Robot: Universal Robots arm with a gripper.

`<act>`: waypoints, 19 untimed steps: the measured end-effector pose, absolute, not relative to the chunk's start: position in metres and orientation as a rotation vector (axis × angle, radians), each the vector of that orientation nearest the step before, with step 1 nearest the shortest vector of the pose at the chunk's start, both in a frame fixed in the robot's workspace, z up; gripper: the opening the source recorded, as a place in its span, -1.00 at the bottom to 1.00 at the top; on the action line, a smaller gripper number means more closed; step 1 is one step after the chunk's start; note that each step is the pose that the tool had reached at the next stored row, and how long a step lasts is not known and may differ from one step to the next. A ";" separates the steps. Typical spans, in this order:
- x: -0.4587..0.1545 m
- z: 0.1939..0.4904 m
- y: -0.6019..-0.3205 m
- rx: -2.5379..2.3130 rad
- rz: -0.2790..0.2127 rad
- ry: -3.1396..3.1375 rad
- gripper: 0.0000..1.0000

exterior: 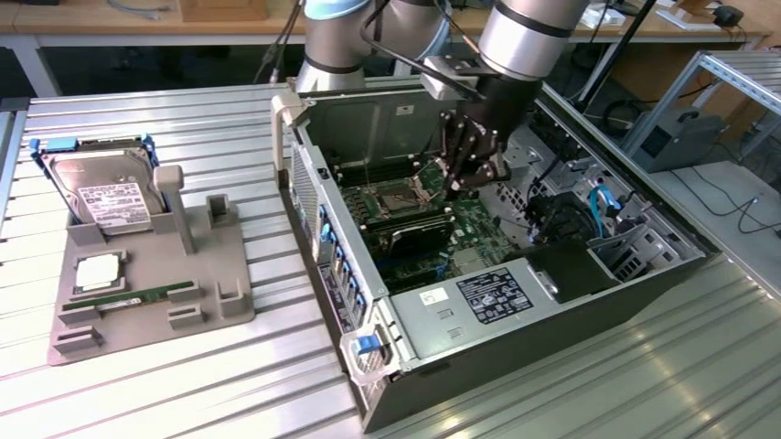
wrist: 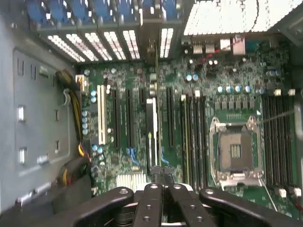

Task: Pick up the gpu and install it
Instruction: 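Press down on the gpu until it lock into place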

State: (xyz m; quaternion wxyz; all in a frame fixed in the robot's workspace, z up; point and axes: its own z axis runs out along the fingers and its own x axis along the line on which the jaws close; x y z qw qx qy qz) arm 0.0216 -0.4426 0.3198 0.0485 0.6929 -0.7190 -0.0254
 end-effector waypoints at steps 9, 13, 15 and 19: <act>-0.047 0.287 -0.443 2.110 -0.074 -2.190 -0.79; -0.055 0.280 -0.443 2.110 -0.074 -2.190 -0.79; -0.056 0.279 -0.443 2.110 -0.074 -2.190 -0.79; -0.056 0.276 -0.443 2.110 -0.074 -2.190 -0.79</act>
